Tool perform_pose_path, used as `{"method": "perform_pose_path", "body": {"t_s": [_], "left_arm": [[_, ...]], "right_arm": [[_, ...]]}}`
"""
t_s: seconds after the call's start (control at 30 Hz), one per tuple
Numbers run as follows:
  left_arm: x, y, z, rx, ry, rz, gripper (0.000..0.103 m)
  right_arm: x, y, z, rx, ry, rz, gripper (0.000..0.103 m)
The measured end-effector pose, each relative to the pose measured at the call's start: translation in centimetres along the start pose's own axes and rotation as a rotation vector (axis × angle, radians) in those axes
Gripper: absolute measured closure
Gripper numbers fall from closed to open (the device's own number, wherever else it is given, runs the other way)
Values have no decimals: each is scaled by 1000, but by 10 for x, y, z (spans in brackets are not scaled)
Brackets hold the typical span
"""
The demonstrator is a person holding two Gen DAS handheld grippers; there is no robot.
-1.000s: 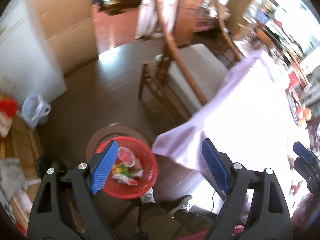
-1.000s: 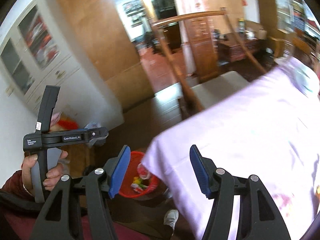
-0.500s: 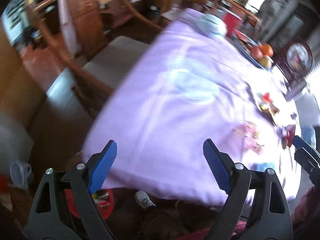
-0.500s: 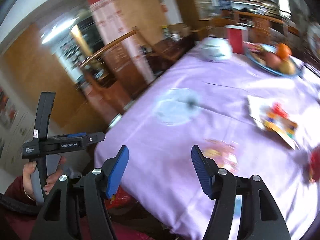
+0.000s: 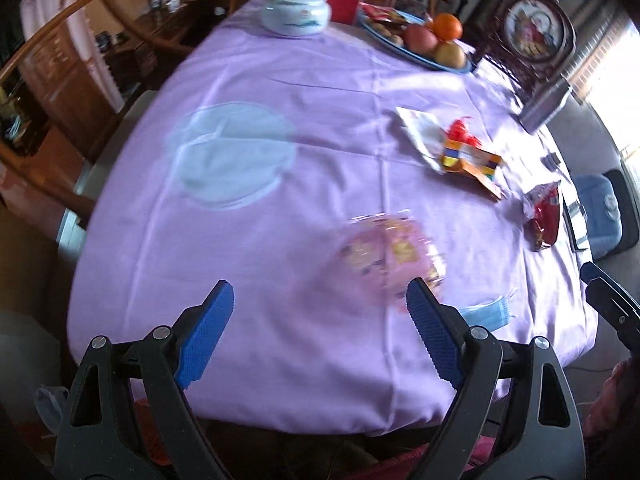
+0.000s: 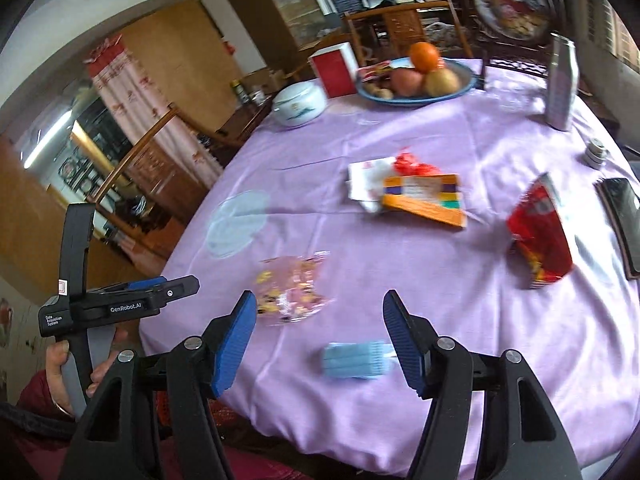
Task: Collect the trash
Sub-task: 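Move the left tool down toward the orange-and-purple box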
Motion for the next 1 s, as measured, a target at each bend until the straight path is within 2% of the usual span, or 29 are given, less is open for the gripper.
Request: {"method": "perform_pose_path", "body": {"t_s": [0.43,0.67,0.83,1.0], "left_arm": [[-135,67,52,64,-62,159,17],[-216,89,99,96,-67,286,17],[-252,108,136,119,-75,297,17],[-264,124,161,124,-48,278,17]], "right_arm": [[-94,13,-10,-34,-32,110,38],[-141,8,-21,-29,-101,131,38],[-173,1,-30,-22,-152,171,38],[-193,-5,-32,-12,-183,203,38]]}}
Point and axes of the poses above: each gripper's, at about its wrist camera, not at the fingertips, and z roughly the way its jaws point, x to its left, y to its top, the point moved 10 cm from there along z, roughly the way its jaws point, and after that the axes turned 2 degrees about x, right-handed, at the moved point
